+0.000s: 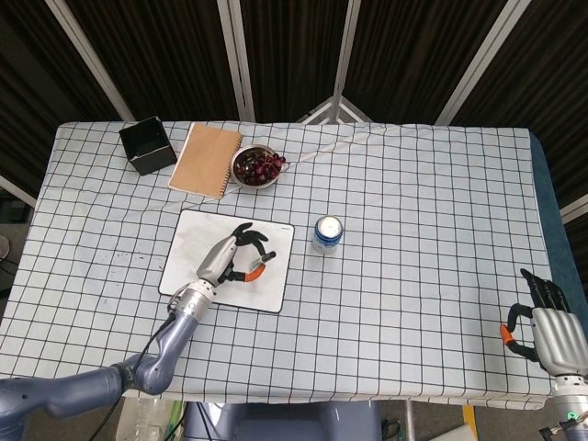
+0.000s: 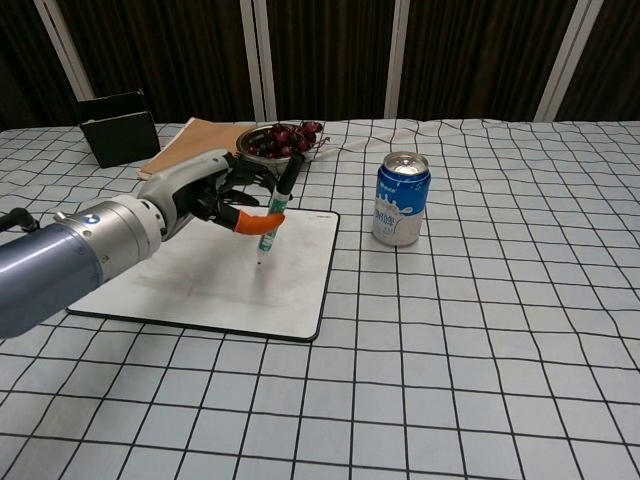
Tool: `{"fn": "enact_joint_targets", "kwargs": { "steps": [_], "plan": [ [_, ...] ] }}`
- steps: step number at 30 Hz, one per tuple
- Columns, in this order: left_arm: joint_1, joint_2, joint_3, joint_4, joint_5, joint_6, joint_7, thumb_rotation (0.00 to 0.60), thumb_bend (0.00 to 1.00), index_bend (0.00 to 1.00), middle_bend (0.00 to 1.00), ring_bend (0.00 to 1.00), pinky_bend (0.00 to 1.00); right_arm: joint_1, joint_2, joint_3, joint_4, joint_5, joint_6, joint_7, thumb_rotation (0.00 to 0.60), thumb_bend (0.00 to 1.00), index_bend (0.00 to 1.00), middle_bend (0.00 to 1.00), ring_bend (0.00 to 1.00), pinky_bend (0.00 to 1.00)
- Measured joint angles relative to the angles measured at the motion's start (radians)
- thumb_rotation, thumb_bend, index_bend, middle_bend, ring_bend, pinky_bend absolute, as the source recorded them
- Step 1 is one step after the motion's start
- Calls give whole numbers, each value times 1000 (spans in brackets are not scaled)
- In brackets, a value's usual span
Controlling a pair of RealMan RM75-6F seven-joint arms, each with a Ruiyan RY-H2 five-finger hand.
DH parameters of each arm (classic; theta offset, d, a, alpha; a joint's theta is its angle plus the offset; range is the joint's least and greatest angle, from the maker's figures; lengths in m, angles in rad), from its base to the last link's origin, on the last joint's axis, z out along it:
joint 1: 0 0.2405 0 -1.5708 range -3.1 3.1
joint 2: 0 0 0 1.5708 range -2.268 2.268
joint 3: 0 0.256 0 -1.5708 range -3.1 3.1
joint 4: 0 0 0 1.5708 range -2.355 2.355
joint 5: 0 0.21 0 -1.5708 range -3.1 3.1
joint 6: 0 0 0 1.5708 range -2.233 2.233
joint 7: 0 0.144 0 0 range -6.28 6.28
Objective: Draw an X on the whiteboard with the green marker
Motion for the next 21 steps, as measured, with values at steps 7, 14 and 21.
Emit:
{"fn": "enact_joint_targets", "kwargs": {
  "steps": [7, 14, 21],
  "plan": [
    [-6, -7, 8, 40, 7, -10, -10, 600, 606, 775, 287, 58, 148, -1, 0, -1, -1, -3, 2, 1, 600, 373, 0, 0, 0, 0],
    [-9, -11, 16, 101, 18, -15, -17, 600, 604, 778, 288, 58, 148, -1, 1, -4, -2, -6, 1, 2, 600, 373, 0, 0, 0, 0],
    [-16, -11, 24, 204, 44, -14, -31, 600, 603, 779, 288, 58, 148, -3, 1, -6, -1, -15, 7, 3, 600, 373, 0, 0, 0, 0]
  ]
}}
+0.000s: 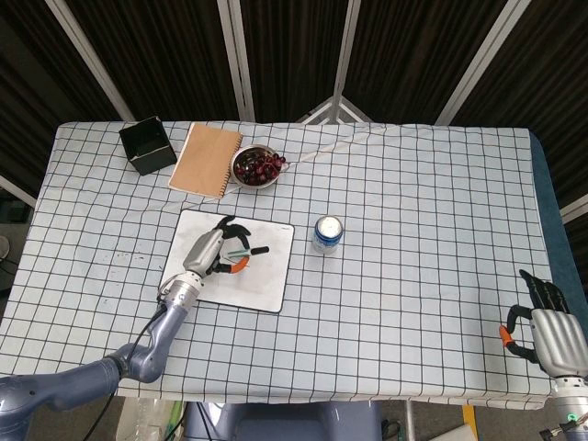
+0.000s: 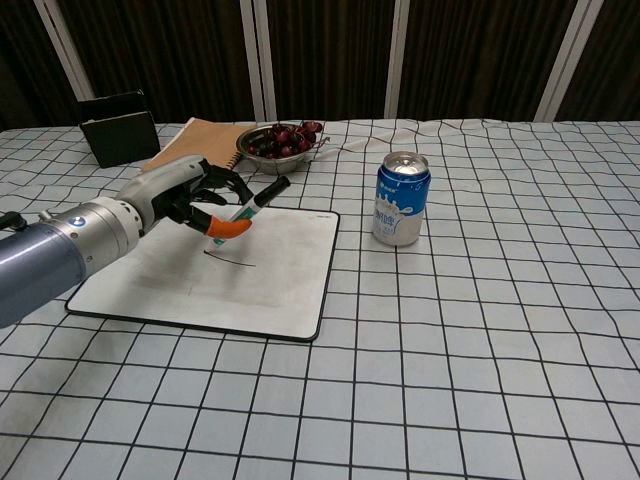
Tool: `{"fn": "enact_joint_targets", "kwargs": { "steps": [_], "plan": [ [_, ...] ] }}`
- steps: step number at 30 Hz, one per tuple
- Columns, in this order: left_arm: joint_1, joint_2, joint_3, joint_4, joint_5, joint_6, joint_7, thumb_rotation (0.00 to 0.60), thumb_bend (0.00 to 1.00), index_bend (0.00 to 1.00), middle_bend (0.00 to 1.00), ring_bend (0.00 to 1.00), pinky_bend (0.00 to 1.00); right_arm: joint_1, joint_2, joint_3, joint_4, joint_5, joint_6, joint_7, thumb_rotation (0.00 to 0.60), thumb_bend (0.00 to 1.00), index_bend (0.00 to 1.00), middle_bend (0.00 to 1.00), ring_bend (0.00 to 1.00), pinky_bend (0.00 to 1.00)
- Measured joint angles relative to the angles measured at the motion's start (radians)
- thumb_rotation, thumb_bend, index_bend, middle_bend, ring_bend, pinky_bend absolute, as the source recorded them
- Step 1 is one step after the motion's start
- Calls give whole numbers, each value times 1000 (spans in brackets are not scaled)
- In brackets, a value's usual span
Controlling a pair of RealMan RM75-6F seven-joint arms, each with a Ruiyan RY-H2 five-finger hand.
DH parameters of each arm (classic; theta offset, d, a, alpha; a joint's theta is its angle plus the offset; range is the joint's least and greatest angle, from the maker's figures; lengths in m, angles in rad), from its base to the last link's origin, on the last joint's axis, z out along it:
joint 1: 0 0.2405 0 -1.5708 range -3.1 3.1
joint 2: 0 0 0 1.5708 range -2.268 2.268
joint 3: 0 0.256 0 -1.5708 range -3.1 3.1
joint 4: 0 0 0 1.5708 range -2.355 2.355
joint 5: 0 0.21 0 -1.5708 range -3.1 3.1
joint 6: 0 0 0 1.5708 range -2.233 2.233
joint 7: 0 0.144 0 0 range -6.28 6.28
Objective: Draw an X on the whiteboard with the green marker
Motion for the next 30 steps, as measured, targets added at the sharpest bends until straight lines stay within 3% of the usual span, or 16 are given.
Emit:
{"fn": "enact_joint_targets", "kwargs": {
  "steps": [6, 13, 21, 30],
  "plan": [
    [-2, -3, -17, 89, 6, 10, -71, 600, 602, 780, 288, 58, 148, 0, 0, 0, 1, -4, 2, 2, 600, 373, 0, 0, 0, 0],
    [2, 34, -91, 1, 1, 67, -159, 600, 601, 781, 290, 58, 148, -1, 0, -1, 3, -9, 7, 7, 600, 372, 0, 0, 0, 0],
    [-2, 46, -108, -91, -49, 68, -106, 600, 602, 782, 290, 58, 148, -2, 1, -2, 3, -12, 8, 10, 600, 373, 0, 0, 0, 0],
    [-29, -39, -104, -52, -125, 38, -35, 600, 601, 782, 290, 58, 148, -4, 3, -2, 5, -8, 9, 17, 600, 373, 0, 0, 0, 0]
  ]
}}
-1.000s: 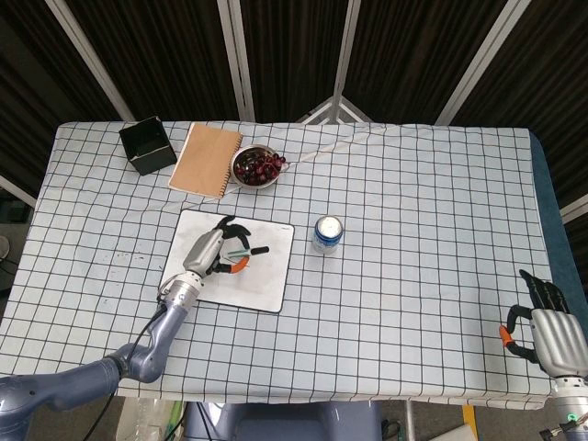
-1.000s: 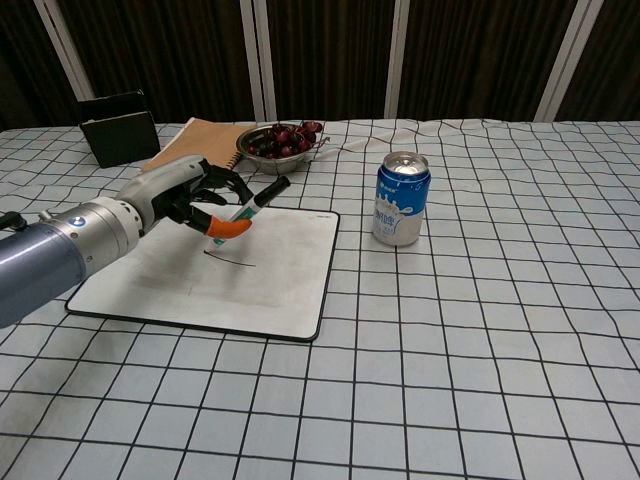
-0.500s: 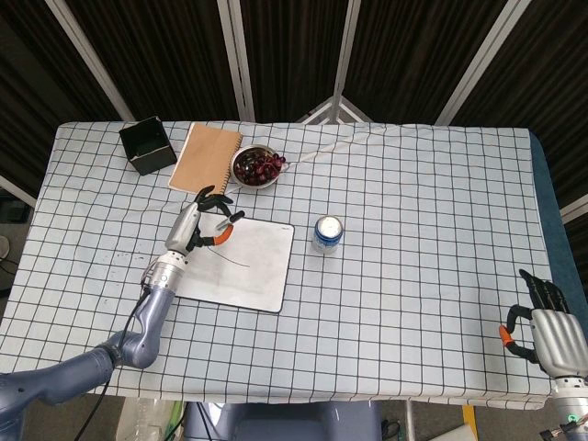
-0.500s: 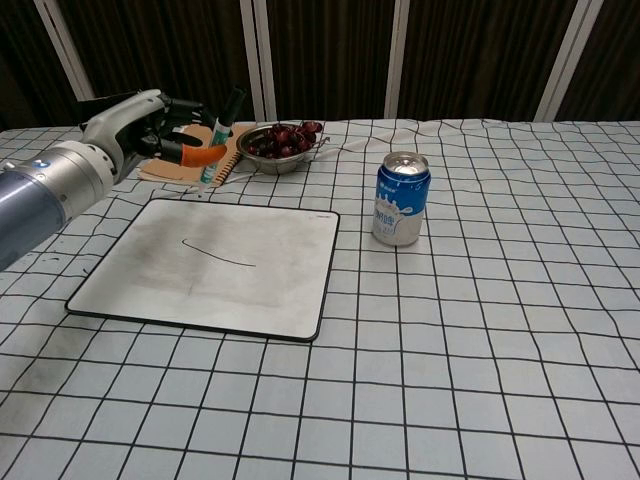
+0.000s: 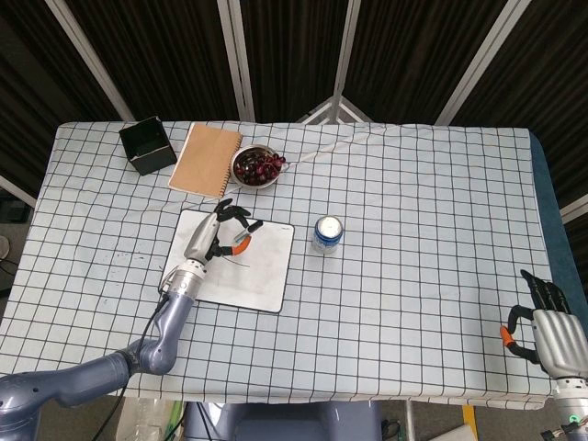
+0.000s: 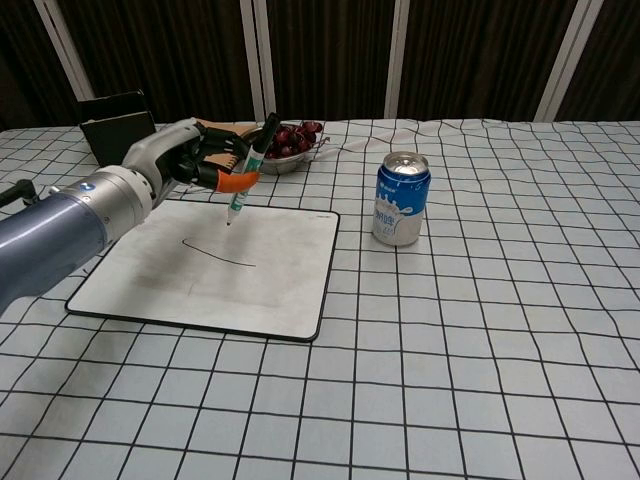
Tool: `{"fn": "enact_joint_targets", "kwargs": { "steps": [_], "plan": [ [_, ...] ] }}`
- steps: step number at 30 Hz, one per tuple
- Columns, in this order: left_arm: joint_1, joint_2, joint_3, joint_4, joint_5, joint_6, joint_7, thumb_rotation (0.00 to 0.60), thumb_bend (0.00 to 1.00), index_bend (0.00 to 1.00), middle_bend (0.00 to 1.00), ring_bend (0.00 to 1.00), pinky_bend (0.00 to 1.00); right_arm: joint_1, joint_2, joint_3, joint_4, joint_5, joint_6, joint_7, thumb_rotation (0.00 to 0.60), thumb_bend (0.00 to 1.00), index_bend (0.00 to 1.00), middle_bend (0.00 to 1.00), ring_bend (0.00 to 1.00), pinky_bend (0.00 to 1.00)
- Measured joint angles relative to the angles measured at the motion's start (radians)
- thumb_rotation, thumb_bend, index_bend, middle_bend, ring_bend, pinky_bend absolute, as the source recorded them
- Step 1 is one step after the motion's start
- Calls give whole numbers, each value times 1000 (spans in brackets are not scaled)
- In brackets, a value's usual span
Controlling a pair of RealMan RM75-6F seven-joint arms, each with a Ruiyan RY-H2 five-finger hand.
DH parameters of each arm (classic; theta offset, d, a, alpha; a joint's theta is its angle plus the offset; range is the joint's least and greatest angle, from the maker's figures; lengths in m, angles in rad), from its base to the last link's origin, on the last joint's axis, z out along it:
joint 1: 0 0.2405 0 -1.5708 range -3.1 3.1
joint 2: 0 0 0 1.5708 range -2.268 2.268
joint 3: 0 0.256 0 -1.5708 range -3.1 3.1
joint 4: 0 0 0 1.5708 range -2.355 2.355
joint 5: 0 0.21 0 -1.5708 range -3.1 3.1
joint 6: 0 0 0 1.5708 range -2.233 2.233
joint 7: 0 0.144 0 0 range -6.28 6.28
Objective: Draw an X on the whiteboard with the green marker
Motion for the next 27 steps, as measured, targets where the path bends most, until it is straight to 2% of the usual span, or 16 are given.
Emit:
{"fn": "enact_joint_targets", "kwargs": {
  "steps": [12, 27],
  "plan": [
    [-15, -42, 0, 32, -15, -14, 13, 600, 601, 782, 290, 58, 148, -2, 3, 0, 1, 3, 1, 6, 600, 373, 0, 0, 0, 0],
    [-13, -47, 2, 31, -4, -24, -6, 600, 601, 781, 290, 58, 148, 0, 1, -1, -2, -2, -2, 3, 600, 373, 0, 0, 0, 0]
  ]
}}
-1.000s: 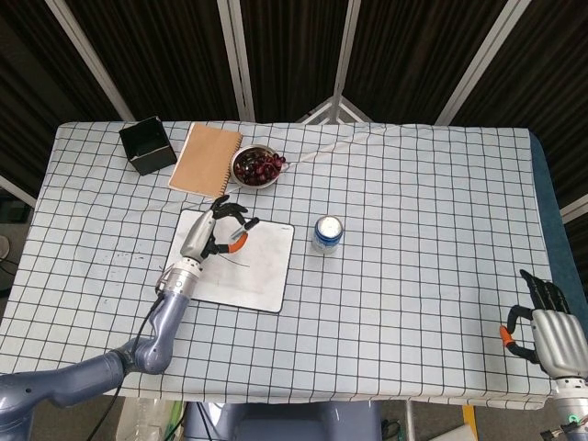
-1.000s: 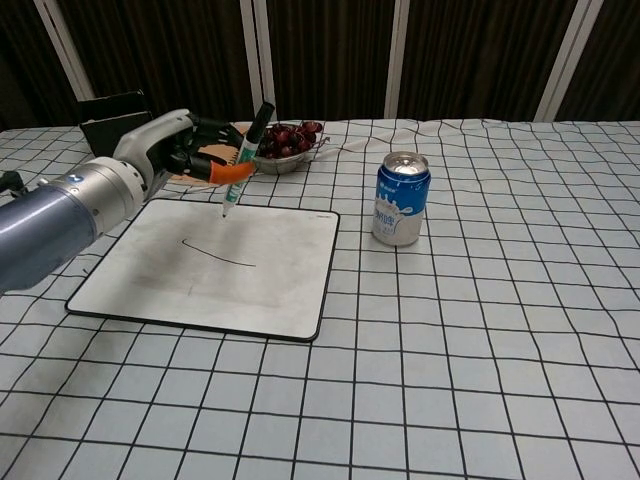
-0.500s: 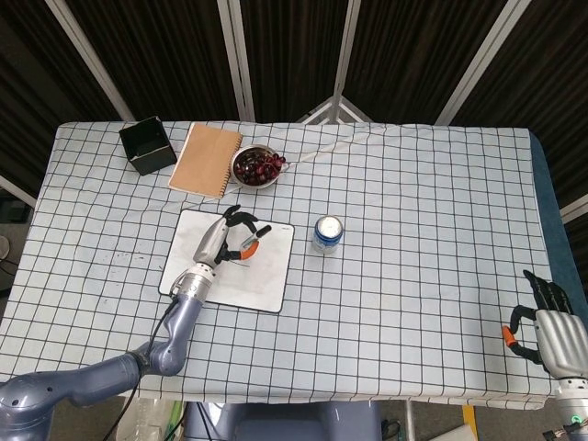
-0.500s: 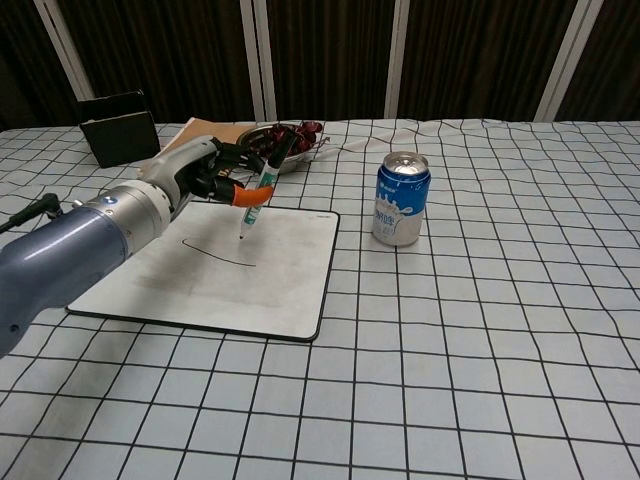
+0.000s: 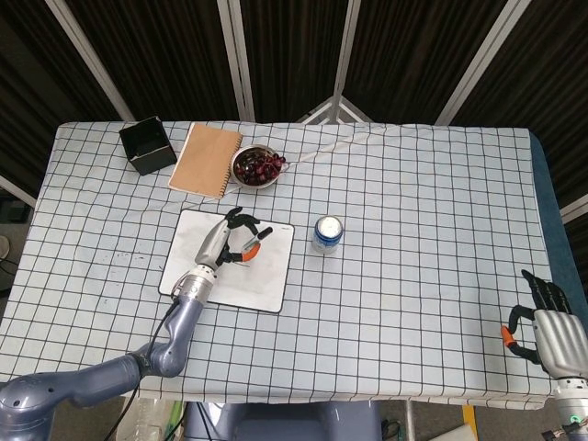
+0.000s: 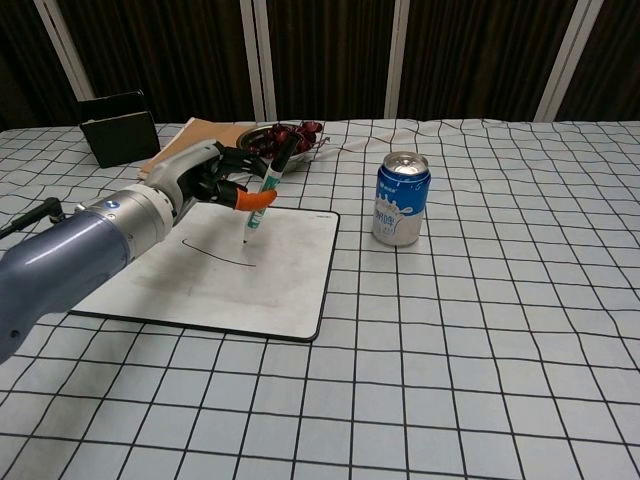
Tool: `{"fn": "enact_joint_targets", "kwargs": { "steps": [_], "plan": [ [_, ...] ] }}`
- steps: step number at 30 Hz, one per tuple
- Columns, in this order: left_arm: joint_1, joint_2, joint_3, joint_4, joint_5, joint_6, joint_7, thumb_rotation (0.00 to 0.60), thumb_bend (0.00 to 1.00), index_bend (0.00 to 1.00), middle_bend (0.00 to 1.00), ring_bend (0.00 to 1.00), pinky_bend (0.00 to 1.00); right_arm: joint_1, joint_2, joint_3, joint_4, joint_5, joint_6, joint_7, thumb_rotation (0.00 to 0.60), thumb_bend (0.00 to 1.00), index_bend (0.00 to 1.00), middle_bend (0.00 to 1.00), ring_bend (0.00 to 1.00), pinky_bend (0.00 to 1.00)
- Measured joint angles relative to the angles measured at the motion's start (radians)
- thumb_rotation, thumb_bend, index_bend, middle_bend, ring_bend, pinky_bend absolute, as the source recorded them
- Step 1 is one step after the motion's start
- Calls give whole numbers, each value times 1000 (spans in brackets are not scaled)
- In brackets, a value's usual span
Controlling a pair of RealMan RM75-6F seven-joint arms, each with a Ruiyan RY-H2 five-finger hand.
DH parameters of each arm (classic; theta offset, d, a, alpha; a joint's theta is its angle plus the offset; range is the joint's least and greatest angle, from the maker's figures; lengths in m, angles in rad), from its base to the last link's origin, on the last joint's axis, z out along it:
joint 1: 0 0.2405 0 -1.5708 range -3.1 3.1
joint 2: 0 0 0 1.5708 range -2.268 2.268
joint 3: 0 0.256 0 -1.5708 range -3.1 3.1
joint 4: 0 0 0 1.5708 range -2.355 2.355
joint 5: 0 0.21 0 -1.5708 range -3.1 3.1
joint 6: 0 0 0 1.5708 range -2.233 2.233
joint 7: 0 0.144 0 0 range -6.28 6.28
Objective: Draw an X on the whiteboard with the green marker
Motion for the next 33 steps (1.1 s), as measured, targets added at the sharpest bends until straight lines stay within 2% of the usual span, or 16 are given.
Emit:
{"fn": "enact_joint_targets", "kwargs": {
  "steps": [20, 33],
  "plan": [
    [6, -3, 13, 15, -13, -21, 28, 600, 601, 782, 290, 58, 148, -1, 1, 0, 0, 2, 1, -2, 600, 373, 0, 0, 0, 0],
    [80, 72, 58, -91, -55, -9, 99, 600, 601, 783, 291, 58, 148, -1, -4, 3, -1, 0, 9, -12, 600, 372, 0, 0, 0, 0]
  ]
}}
